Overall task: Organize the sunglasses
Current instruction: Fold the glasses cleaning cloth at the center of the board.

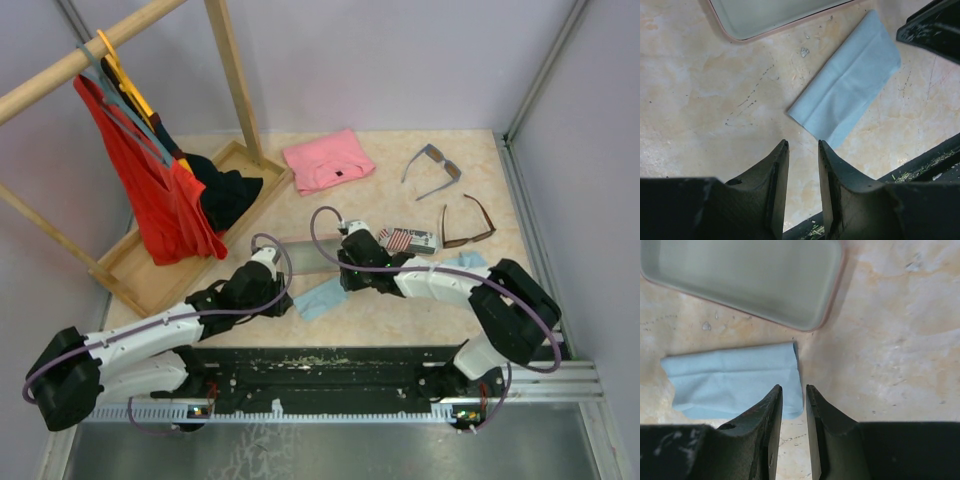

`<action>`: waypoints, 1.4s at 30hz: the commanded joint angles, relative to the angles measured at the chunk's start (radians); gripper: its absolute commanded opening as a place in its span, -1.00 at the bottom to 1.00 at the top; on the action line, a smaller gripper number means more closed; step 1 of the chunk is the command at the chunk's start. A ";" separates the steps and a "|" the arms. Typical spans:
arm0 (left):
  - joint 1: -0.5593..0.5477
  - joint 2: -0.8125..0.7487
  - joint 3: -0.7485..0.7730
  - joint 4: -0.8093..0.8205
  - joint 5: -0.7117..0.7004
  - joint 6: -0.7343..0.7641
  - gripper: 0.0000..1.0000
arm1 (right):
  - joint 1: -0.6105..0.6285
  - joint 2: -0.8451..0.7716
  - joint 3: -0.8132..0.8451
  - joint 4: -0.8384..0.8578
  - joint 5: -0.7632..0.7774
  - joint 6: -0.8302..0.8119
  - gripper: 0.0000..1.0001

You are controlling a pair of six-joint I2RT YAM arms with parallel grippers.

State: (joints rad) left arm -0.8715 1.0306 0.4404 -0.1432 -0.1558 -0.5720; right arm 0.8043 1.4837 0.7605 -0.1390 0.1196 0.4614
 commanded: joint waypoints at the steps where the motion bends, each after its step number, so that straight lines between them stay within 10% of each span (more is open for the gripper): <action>1: 0.006 -0.010 -0.008 -0.005 -0.005 -0.012 -0.28 | 0.003 0.059 0.044 -0.005 -0.116 -0.022 -0.46; 20: 0.009 -0.061 -0.014 -0.032 -0.011 -0.001 -0.30 | 0.146 0.271 0.190 -0.335 0.127 0.060 -0.41; 25: 0.011 -0.083 -0.019 -0.046 -0.019 -0.001 -0.30 | 0.172 0.315 0.203 -0.381 0.174 0.089 -0.76; 28: 0.011 -0.097 -0.022 -0.055 -0.021 0.002 -0.30 | 0.188 0.297 0.187 -0.390 0.193 0.133 -1.00; 42: 0.015 -0.077 -0.021 -0.031 0.009 0.010 -0.30 | 0.298 0.102 0.038 -0.369 0.167 0.490 -0.94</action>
State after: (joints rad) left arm -0.8616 0.9440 0.4217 -0.1879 -0.1627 -0.5751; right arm 1.0603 1.6081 0.8631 -0.4011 0.3347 0.8272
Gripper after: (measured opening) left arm 0.350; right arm 0.009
